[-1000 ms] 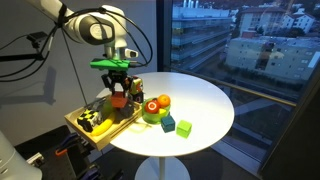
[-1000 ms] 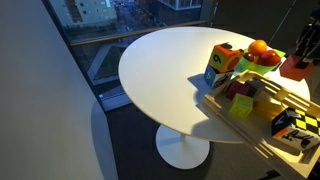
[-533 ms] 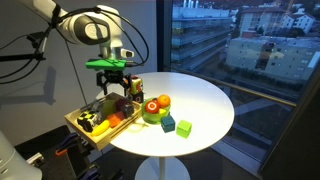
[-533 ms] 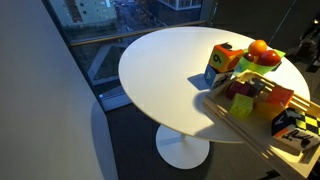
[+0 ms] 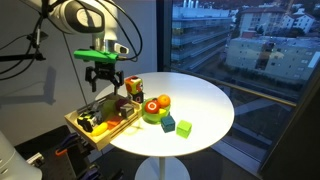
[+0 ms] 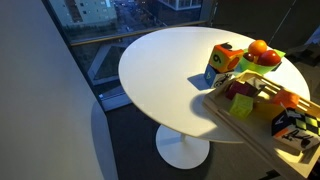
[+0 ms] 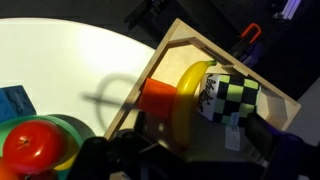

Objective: Put the orange toy block in the box

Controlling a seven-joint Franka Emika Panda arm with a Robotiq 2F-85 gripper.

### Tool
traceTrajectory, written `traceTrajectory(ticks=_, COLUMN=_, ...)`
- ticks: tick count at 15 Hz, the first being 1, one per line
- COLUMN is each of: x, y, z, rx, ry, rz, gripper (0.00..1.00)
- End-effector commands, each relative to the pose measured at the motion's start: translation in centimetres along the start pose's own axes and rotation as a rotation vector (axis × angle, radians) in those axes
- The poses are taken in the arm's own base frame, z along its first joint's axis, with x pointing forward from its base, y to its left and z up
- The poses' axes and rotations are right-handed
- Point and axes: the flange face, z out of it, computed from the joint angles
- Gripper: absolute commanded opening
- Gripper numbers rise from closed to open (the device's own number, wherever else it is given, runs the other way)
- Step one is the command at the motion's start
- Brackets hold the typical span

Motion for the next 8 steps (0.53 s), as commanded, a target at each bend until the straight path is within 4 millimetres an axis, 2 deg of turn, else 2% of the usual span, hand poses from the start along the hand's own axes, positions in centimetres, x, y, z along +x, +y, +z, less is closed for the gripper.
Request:
traceTrajectory(ticks=1, x=-1.7, y=-1.2, z=-3.2, rx=0.001, ry=0.032, rz=0.06, gripper=1.0)
traceTrajectory(ticks=8, x=-5.4, y=-3.0, z=-8.8, rx=0.029, ry=0.146, rz=0.271, gripper=1.0)
